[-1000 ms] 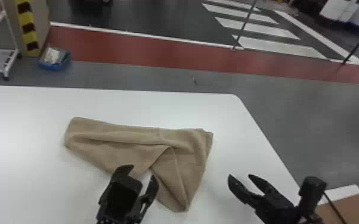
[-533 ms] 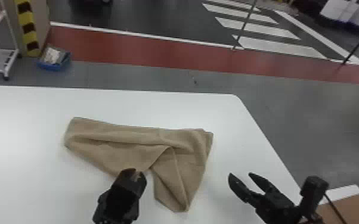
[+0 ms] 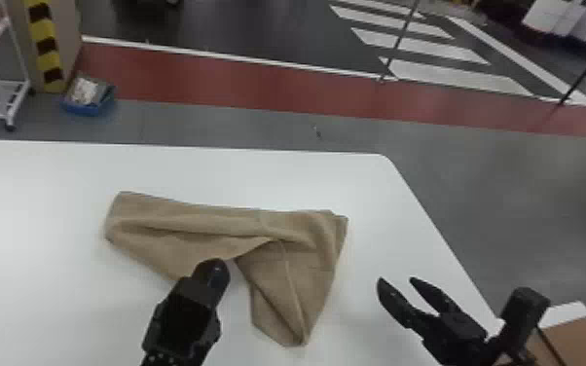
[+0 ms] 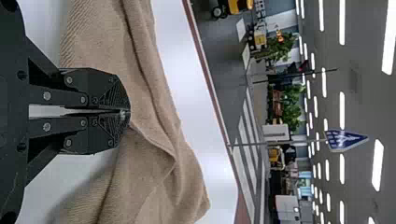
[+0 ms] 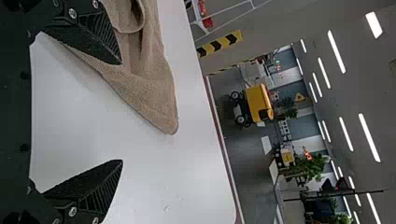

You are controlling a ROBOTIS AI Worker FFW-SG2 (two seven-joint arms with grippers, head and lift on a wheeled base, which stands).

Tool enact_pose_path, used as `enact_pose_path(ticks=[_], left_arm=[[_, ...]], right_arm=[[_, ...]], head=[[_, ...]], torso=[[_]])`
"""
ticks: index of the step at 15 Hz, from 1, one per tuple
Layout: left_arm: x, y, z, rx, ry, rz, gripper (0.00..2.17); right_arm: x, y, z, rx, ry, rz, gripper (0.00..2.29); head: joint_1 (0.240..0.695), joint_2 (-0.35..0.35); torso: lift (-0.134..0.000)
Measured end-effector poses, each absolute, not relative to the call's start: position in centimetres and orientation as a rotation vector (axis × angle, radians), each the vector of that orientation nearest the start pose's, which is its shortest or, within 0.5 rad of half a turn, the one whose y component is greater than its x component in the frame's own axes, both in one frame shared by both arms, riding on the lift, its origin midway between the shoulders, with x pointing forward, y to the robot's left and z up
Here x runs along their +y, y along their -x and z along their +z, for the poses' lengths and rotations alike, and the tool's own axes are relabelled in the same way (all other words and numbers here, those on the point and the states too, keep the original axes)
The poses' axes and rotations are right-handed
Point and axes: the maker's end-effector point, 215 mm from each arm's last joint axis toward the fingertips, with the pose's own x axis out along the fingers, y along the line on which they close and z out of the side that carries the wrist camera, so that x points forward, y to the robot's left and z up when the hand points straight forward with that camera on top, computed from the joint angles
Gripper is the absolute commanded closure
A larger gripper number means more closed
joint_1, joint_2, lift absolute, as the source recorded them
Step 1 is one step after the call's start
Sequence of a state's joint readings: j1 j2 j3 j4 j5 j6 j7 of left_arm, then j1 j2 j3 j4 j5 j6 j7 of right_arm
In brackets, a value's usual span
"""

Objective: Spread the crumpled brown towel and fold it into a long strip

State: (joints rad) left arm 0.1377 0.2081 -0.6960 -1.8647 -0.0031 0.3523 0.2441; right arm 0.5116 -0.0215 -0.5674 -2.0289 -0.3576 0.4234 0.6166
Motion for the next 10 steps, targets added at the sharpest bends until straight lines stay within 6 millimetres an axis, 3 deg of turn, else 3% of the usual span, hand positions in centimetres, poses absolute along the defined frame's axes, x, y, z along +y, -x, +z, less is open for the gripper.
enact_pose_path(ticks=[3,4,6,8,10], left_arm=[[-2.9,-44.8,-32.1,0.083,-0.161,-0.435,1.08],[-1.7,-45.2,-28.7,0.028,-0.15,-0.417,1.08],[1.0,-45.9,-23.7,-0.051,-0.135,-0.37,1.08],[3.7,-46.2,-20.7,-0.099,-0.128,-0.314,1.08],[5.8,-46.3,-19.5,-0.12,-0.13,-0.268,1.08]], right_arm=[[-38.2,-37.9,-40.3,0.299,-0.276,0.143,0.15],[-38.1,-37.9,-40.4,0.3,-0.278,0.145,0.15],[-37.8,-37.9,-40.4,0.302,-0.285,0.155,0.15],[-37.4,-37.8,-40.4,0.304,-0.3,0.166,0.15],[-35.8,-37.9,-40.5,0.315,-0.325,0.203,0.17]], head=[[0.695,-0.35],[0.695,-0.35],[0.695,-0.35],[0.695,-0.35],[0.695,-0.35]], torso=[[-0.123],[-0.123],[-0.123],[-0.123],[-0.123]])
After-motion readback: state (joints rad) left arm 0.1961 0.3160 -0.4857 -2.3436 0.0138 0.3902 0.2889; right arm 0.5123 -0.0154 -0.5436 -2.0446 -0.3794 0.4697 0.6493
